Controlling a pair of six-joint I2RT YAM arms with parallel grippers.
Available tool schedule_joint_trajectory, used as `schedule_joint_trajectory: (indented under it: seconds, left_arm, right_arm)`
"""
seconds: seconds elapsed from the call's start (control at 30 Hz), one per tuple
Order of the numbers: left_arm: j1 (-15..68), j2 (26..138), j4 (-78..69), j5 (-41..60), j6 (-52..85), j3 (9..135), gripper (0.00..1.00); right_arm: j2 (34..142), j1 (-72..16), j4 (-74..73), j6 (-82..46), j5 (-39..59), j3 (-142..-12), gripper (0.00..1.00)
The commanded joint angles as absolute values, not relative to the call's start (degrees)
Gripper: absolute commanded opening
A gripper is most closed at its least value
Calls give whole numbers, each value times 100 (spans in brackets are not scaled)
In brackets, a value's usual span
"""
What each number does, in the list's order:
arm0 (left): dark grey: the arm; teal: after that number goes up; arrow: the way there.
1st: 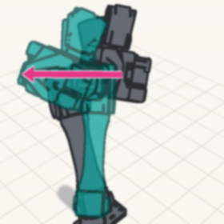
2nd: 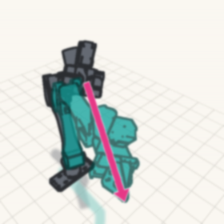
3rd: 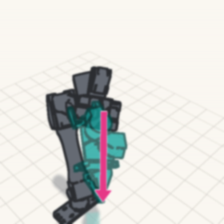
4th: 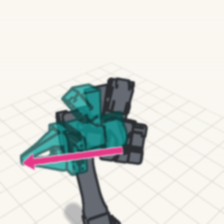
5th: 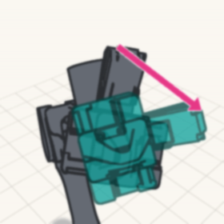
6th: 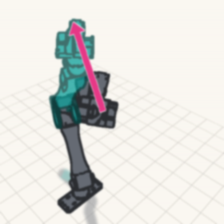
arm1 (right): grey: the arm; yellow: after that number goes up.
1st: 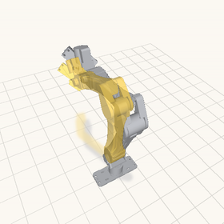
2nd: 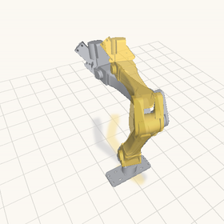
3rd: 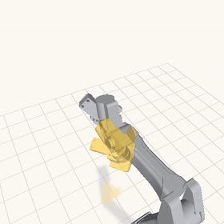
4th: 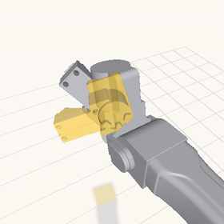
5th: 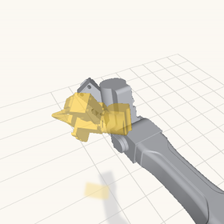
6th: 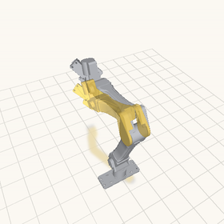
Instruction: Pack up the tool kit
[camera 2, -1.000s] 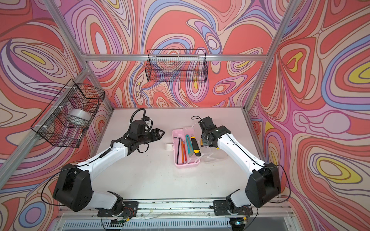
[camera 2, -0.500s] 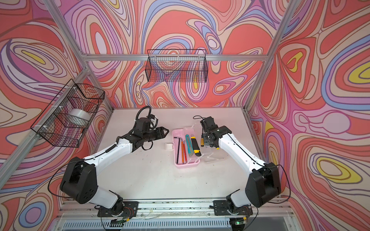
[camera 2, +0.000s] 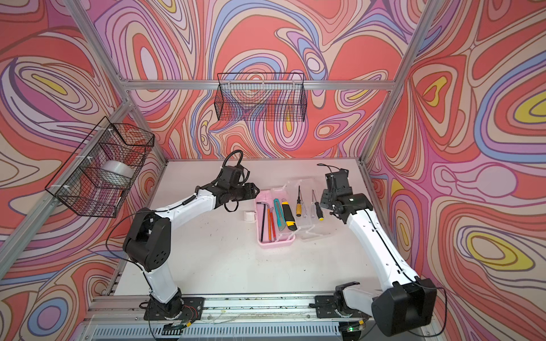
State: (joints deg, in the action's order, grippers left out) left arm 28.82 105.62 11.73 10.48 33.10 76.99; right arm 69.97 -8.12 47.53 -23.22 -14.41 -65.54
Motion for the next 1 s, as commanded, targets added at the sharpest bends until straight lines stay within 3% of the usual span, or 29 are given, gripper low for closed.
schedule_joint_trajectory:
  seconds: [0.0,0.33,0.57,0.7,0.97]
  left_arm:
    - [2926,10768,1731,745,3207,7878,59]
    - [2980,11208,1763,763,3281,8107,52]
    - [2980,11562,2016,769,3394,8448,40]
    - [2979,11668,2089,715,3451,8551,27]
    - [2971,11594,2275,329,3404,8555,10]
  right_arm:
    - [6839,-411,4626,-2415,-822,-6418,41]
    - [6773,-260,4409,-2484,-813,-6109,40]
    - [6515,-166,4336,-2553,-752,-5811,40]
    - [6486,-149,4238,-2618,-654,-5718,40]
    - [6611,-149,4192,-2668,-581,-5645,40]
